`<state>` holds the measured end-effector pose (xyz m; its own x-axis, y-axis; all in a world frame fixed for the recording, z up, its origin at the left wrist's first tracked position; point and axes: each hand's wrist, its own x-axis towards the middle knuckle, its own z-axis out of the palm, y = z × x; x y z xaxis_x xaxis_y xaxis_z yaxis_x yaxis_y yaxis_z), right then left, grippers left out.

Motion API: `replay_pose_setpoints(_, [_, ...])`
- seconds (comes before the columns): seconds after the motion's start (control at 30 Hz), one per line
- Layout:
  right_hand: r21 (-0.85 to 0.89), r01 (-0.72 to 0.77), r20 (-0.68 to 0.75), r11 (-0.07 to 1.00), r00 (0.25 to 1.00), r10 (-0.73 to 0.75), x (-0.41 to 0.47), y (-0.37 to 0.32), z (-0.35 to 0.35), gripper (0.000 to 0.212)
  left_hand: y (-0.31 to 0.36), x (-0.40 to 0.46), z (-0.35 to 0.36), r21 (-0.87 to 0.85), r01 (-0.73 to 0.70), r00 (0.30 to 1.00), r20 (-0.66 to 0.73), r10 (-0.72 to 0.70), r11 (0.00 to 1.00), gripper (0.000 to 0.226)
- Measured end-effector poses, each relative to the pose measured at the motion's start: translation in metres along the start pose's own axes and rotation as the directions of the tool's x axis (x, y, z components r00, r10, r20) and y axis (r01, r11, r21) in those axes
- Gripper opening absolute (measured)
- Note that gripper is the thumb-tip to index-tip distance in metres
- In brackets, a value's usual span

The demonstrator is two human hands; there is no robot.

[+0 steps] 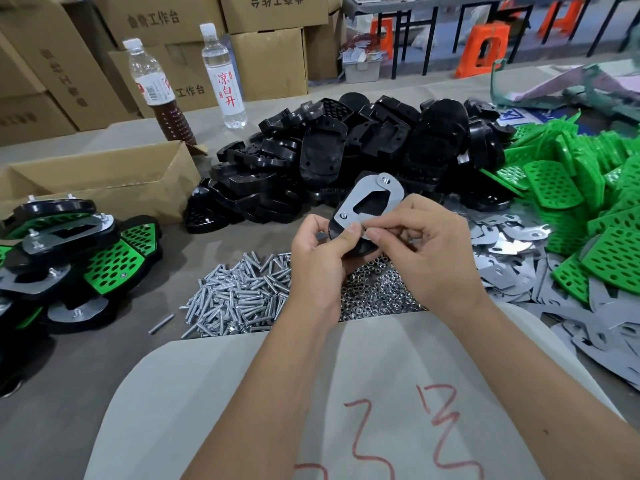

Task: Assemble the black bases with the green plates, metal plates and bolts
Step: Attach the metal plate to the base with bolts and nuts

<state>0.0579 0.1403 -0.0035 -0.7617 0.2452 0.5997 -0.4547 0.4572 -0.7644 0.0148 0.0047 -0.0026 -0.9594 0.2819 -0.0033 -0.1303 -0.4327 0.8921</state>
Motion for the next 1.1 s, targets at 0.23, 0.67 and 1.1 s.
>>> replay_pose_setpoints(0.23, [-0.096,-0.026,-0.091,0.995,0.996,0.017,-0.002,-0.002,0.003,0.016,0.005,-0.001,0.001,0.007,0.034,0.999,0.030,-0.034,0.999,0.026])
replay_pose_setpoints(0.67, [-0.013,-0.123,-0.090,0.992,0.988,0.122,-0.003,-0.003,0.003,0.016,0.002,-0.001,0.002,0.012,0.017,1.000,-0.001,-0.017,1.000,0.014])
replay_pose_setpoints(1.1, [0.028,-0.119,-0.029,0.993,0.992,0.119,-0.003,-0.008,0.005,0.013,0.000,0.000,0.000,0.030,0.003,1.000,0.000,-0.003,1.000,0.015])
